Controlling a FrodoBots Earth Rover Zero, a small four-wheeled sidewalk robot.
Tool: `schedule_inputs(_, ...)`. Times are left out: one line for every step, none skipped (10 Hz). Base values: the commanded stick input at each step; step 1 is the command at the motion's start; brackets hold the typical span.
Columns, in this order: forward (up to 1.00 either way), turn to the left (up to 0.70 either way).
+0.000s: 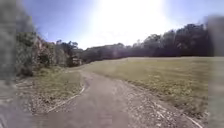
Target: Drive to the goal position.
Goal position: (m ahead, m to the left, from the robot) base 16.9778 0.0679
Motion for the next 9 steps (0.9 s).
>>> schedule_inputs(0.3,0.0)
schedule_inputs(0.3,0.0)
schedule_inputs(0.3,0.0)
schedule_inputs(0.3,0.0)
schedule_inputs(0.3,0.0)
schedule_inputs(0.3,0.0)
schedule_inputs(0.3,0.0)
schedule_inputs(0.3,0.0)
schedule_inputs(0.3,0.0)
